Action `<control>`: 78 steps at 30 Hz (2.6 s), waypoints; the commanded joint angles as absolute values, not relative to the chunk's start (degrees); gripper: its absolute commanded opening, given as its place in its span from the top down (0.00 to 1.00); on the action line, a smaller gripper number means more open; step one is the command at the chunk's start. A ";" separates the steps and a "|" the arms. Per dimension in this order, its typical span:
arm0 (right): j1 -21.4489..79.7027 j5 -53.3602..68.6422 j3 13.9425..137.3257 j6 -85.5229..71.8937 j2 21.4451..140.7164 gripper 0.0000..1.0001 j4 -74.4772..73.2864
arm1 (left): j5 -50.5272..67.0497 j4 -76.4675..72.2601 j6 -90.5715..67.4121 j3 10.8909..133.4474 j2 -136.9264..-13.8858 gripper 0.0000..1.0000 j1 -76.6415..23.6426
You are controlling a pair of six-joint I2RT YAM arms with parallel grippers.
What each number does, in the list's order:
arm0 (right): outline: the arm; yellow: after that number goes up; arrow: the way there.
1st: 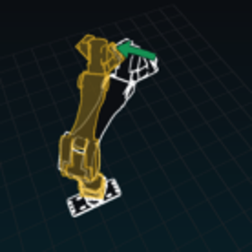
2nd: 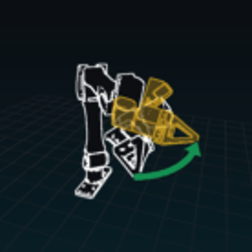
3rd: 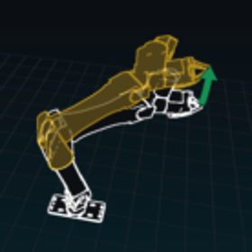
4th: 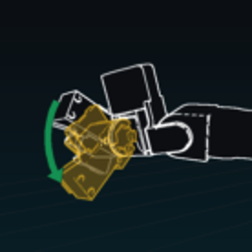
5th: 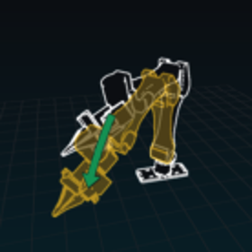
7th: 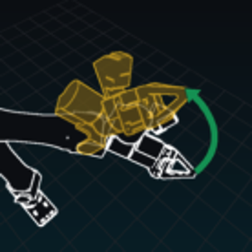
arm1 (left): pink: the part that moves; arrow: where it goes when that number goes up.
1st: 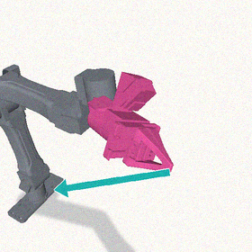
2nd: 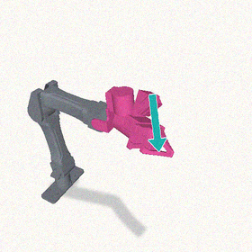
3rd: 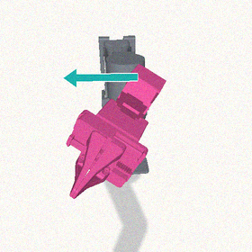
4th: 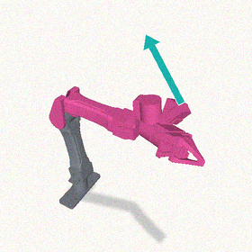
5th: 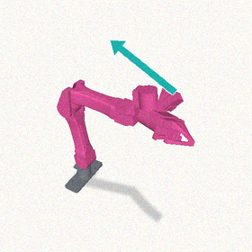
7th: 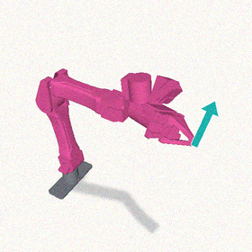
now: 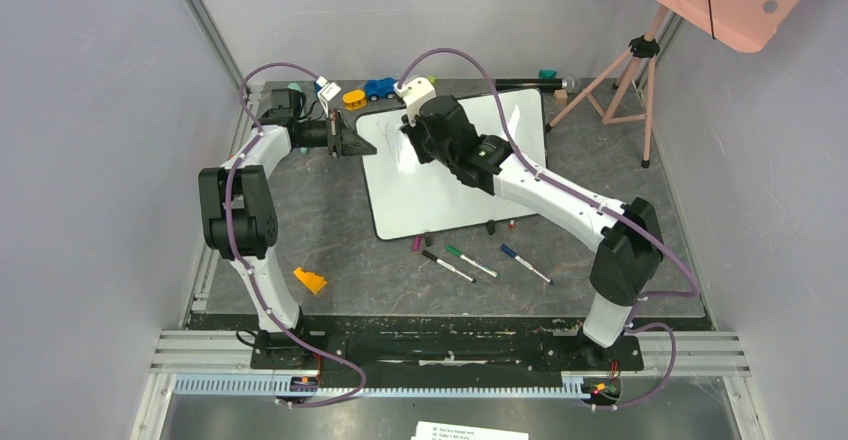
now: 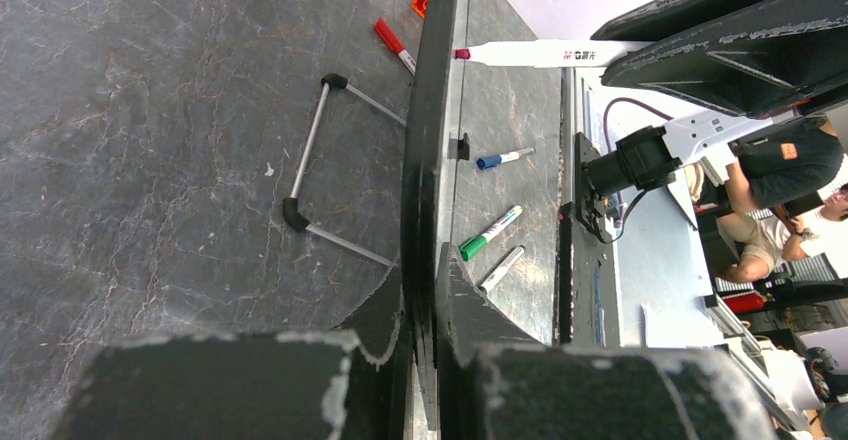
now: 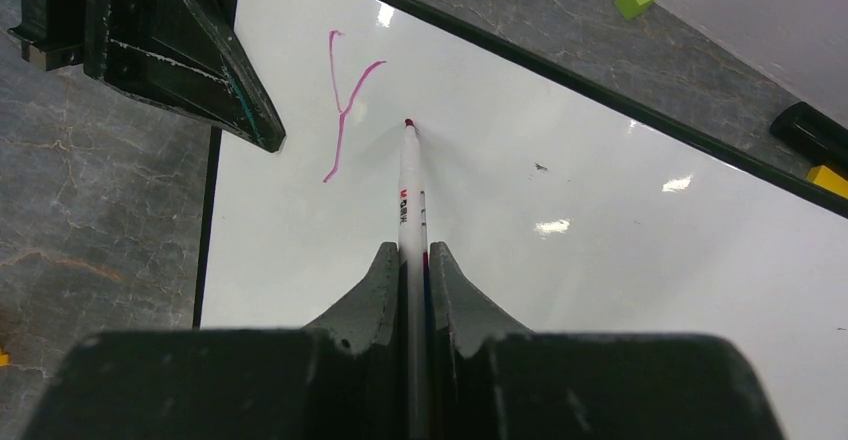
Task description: Write a sentence on the whiteboard
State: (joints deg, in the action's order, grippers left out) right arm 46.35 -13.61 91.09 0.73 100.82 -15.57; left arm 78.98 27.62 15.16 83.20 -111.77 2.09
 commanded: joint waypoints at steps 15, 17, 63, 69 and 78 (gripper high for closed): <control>46.03 -8.66 91.27 2.02 101.19 1.00 -15.84 | 63.20 29.20 25.78 81.25 -114.30 0.98 -1.47; 46.04 -8.59 90.60 2.02 100.79 1.00 -15.86 | 63.24 29.19 25.77 81.21 -114.32 0.98 -1.48; 45.42 -13.84 94.58 2.20 102.78 1.00 -16.87 | 63.24 29.17 25.82 81.21 -114.35 0.98 -1.46; 45.48 -12.22 95.17 2.31 103.03 1.00 -16.07 | 63.31 29.18 25.77 81.22 -114.32 0.98 -1.44; 45.40 -7.08 95.81 1.93 100.71 1.00 -15.73 | 63.29 29.20 25.84 81.22 -114.30 0.98 -1.49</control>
